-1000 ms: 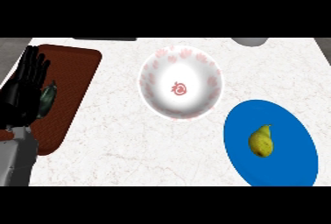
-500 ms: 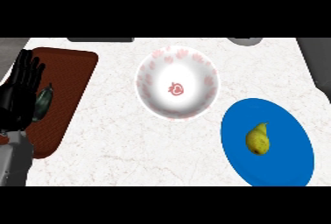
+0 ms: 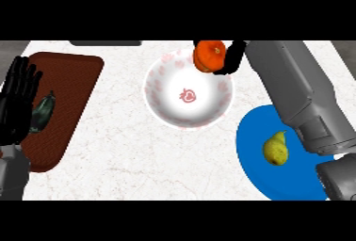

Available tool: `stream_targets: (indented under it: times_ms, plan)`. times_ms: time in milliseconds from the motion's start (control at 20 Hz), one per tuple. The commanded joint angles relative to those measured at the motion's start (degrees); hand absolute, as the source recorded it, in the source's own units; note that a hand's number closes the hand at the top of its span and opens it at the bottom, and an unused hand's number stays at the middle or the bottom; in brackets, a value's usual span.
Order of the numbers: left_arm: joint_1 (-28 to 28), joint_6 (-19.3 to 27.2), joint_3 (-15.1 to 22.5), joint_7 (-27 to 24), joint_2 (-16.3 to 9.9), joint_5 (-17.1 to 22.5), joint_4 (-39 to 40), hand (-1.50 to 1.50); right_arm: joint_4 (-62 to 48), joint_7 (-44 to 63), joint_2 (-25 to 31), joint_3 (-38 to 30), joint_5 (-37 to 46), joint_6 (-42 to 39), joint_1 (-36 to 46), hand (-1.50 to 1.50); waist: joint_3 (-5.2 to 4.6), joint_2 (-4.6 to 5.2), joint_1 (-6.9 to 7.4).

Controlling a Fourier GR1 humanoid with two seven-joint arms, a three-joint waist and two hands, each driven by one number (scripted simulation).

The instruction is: Pick the squash from the plate and place it in the bowl

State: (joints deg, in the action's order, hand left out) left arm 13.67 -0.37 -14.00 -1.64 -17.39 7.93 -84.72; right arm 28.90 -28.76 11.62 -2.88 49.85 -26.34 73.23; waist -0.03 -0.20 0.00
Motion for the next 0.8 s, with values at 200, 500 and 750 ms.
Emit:
stream_targets:
  times_ms: [200,500,750]
  plan:
    - [2.30,0.16,-0.20,0.16,0.10,0.04,1.74,0.00,-2.03,10.33,-6.91,-1.30,-0.12,5.98,-6.81,-1.50,0.01,0.42,0.48]
    - [0.24,2.52,2.91,4.55,2.72,-1.15,-5.85,0.00,-5.57,7.04,-6.27,-8.61,-8.08,0.56,-5.92,-1.50,0.10,0.38,1.35]
    - [2.53,0.27,0.54,1.39,0.11,-0.48,-0.36,0.00,-4.28,4.20,-9.38,-15.00,-13.72,10.50,-7.26,-1.50,0.06,0.73,1.28]
